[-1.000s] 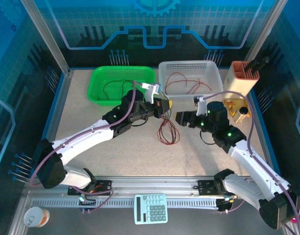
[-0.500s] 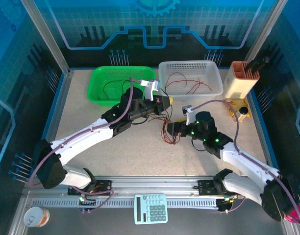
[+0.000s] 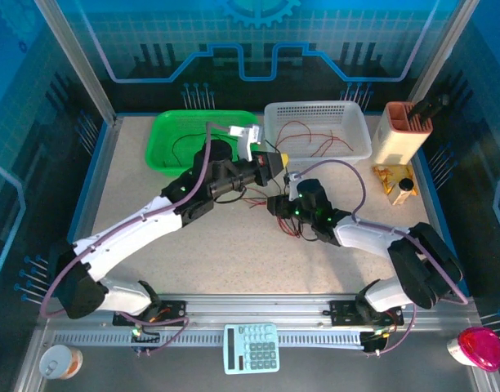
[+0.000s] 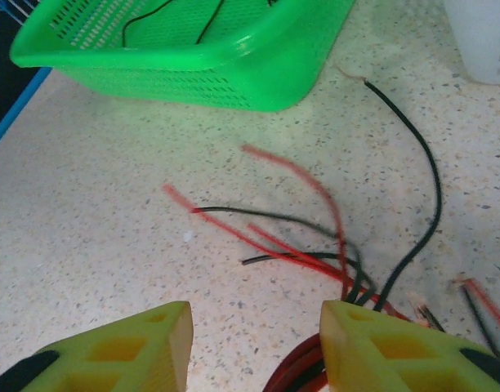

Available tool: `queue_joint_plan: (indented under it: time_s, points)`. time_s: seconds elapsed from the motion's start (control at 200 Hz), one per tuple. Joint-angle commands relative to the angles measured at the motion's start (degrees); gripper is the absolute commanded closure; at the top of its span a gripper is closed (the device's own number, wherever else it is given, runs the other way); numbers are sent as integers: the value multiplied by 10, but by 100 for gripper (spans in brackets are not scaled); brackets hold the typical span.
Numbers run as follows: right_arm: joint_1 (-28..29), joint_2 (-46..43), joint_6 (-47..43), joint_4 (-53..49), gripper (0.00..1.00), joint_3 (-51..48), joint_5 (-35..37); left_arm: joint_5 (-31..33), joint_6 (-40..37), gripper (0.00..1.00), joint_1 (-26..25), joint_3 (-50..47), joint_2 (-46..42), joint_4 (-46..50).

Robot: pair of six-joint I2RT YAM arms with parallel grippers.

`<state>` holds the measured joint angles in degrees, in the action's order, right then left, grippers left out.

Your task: Untangle the cables

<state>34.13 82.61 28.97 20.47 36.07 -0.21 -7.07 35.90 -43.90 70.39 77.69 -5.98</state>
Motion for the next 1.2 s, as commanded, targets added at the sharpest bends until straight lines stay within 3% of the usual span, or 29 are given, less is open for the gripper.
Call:
queue_joint_plan:
  time_s: [0.0,0.525,0.79,0.995,1.195]
  points:
    - [5,18,7,39,57,-10,23,13,-18,100,-3,51,-34,21]
    - [6,84,36,68,57,-39,25,20,-75,100,14,191,-52,92]
    - [8,84,46,75,55,-57,20,55,-124,100,23,237,-76,112]
    - [11,58,44,56,46,-52,4,93,-160,100,56,246,-89,127]
    - [19,-7,38,5,29,-37,-3,99,-160,100,133,244,-85,130]
